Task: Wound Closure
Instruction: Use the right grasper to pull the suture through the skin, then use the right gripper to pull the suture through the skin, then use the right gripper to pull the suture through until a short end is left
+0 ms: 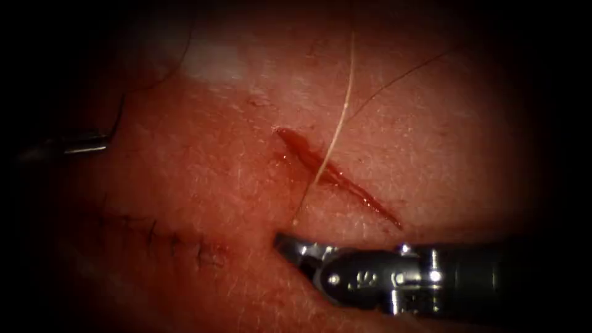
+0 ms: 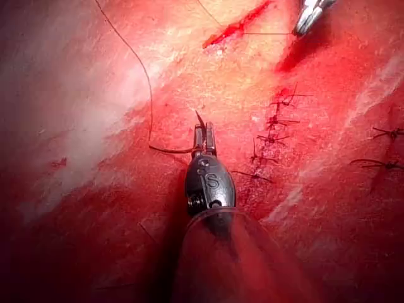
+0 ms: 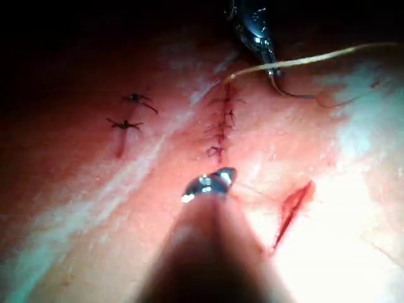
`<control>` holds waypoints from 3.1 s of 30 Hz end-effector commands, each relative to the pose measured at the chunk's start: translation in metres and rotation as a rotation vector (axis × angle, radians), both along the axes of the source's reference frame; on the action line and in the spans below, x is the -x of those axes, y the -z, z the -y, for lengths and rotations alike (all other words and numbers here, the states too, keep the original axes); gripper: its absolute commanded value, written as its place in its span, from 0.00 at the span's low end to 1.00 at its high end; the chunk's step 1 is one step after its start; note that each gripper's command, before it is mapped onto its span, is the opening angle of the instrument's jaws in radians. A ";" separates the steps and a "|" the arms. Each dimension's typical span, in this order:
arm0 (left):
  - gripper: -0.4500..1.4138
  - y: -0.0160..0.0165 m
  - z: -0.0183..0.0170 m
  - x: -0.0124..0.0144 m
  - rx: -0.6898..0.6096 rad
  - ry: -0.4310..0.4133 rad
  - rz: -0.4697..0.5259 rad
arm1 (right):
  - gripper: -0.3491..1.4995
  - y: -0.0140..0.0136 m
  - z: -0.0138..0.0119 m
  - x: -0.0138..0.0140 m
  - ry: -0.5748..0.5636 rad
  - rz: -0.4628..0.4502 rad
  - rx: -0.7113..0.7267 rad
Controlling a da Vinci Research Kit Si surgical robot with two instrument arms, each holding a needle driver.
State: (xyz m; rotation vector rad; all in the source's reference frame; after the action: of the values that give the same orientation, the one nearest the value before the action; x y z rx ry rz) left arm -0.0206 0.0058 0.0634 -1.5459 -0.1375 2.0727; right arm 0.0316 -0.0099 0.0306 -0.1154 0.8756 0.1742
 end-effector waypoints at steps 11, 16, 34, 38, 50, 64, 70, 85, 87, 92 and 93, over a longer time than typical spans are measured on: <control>0.00 -0.0007 0.0007 0.0005 -0.003 -0.001 0.001 | 0.00 0.0071 0.0069 -0.0034 0.076 -0.059 -0.028; 0.00 -0.0007 0.0008 0.0004 -0.003 -0.001 0.001 | 0.03 0.0067 0.0063 -0.0038 0.070 -0.067 -0.026; 0.00 -0.0008 0.0009 0.0003 -0.008 0.001 0.002 | 0.80 -0.0018 -0.0027 0.0041 -0.125 0.008 0.071; 0.00 -0.0008 0.0009 0.0004 -0.007 0.001 0.002 | 0.78 -0.0039 -0.0039 0.0040 -0.138 0.017 0.085; 0.00 -0.0008 0.0010 0.0003 -0.007 0.002 0.002 | 0.37 -0.0079 -0.0052 0.0022 -0.127 0.015 0.095; 0.00 -0.0008 0.0010 0.0003 -0.008 -0.001 0.000 | 0.00 -0.0046 -0.0037 0.0021 -0.080 -0.026 0.095; 0.00 -0.0008 0.0010 0.0003 -0.007 -0.001 0.000 | 0.00 -0.0030 -0.0022 0.0018 -0.056 -0.027 0.077; 0.00 -0.0011 0.0011 0.0004 -0.006 -0.002 -0.003 | 0.73 -0.0052 -0.0046 0.0008 -0.144 0.015 0.140; 0.00 -0.0011 0.0011 0.0004 -0.006 -0.002 -0.003 | 0.70 -0.0059 -0.0047 0.0006 -0.136 0.021 0.138; 0.00 -0.0011 0.0011 0.0004 -0.006 -0.001 -0.003 | 0.00 -0.0071 -0.0050 0.0004 -0.090 0.018 0.114; 0.00 -0.0011 0.0011 0.0004 -0.006 -0.001 -0.003 | 0.00 -0.0070 -0.0050 0.0006 -0.082 0.017 0.108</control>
State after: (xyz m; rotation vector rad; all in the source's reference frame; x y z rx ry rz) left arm -0.0205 0.0055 0.0638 -1.5406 -0.1386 2.0751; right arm 0.0306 -0.0043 0.0373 -0.2558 0.8620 0.2029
